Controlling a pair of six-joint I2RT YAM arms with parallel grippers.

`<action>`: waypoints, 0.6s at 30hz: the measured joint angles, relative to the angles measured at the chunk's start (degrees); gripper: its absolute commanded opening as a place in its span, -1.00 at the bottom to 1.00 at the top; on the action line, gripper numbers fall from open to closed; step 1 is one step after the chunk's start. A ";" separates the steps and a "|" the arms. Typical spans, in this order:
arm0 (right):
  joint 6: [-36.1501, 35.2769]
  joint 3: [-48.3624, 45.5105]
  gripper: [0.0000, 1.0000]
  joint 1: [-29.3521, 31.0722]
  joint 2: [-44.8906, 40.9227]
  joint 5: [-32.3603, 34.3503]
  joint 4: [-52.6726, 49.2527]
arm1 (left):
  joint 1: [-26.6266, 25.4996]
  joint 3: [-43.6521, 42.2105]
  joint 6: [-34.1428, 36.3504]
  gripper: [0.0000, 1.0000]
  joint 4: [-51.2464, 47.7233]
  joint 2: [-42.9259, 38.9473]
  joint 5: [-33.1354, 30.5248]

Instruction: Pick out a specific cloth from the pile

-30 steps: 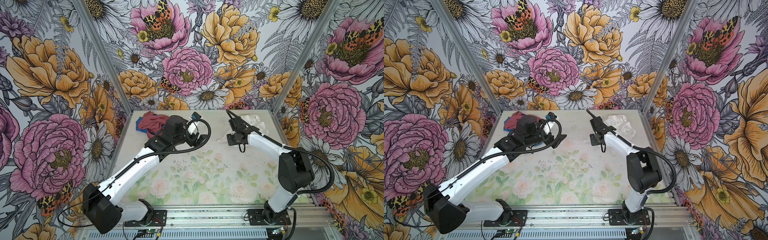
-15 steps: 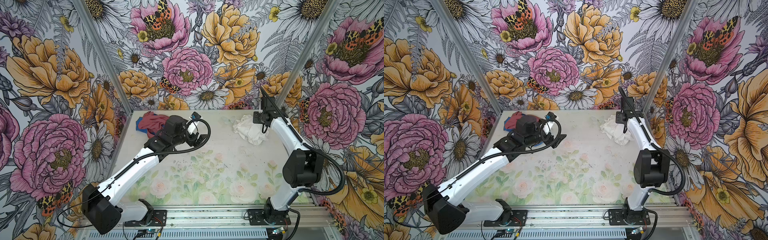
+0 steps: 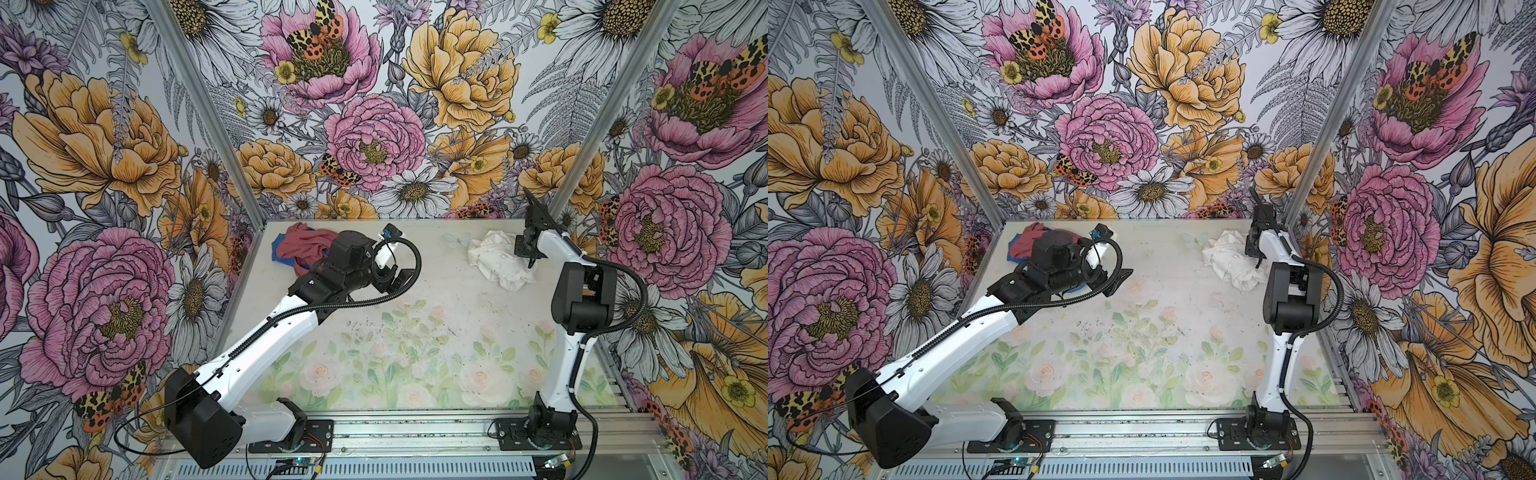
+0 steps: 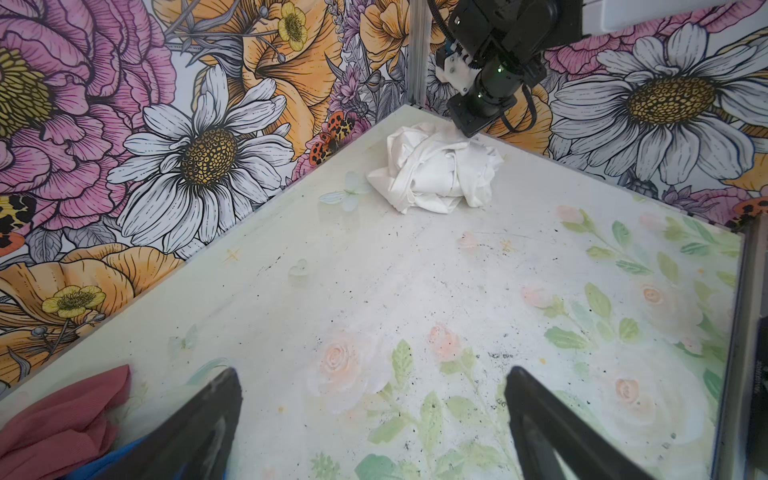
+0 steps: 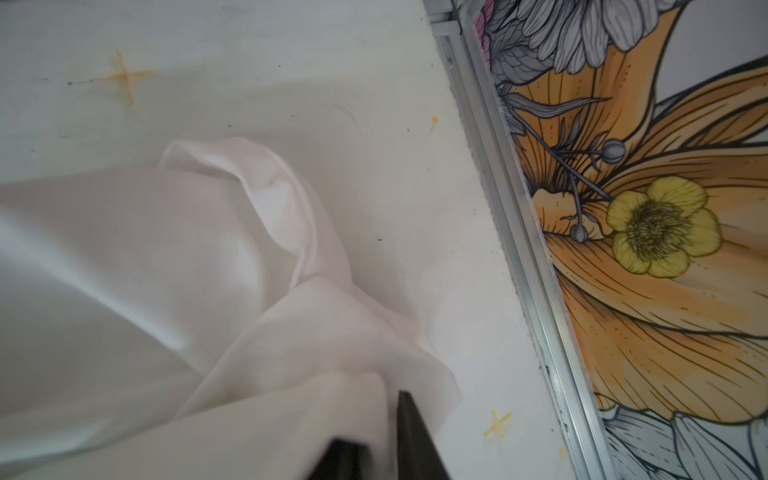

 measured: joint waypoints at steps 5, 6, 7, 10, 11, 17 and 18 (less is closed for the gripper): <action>-0.63 0.20 0.33 0.04 -1.31 0.79 0.59 | -0.20 0.00 0.00 0.98 0.00 0.02 0.00; -0.61 0.11 0.33 0.07 -1.97 0.92 0.68 | -0.20 0.00 0.00 0.98 0.00 0.02 0.00; -0.61 -0.20 0.33 0.07 -3.02 1.07 0.92 | -0.20 0.00 0.00 0.98 0.00 0.02 0.00; -0.59 -2.21 0.33 0.31 -7.98 1.29 2.12 | -0.20 0.00 0.00 0.98 0.00 0.02 0.00; -0.59 -3.19 0.33 0.48 -10.23 1.31 2.73 | -0.20 0.00 0.00 0.98 0.00 0.02 -0.02; -0.37 -9.90 0.33 3.39 -21.57 -0.15 7.13 | -0.44 0.00 0.00 0.98 0.00 0.02 -0.11; -0.04 -10.91 0.33 3.72 -22.45 -1.31 7.50 | -0.48 0.00 0.00 0.98 -0.02 0.02 -0.17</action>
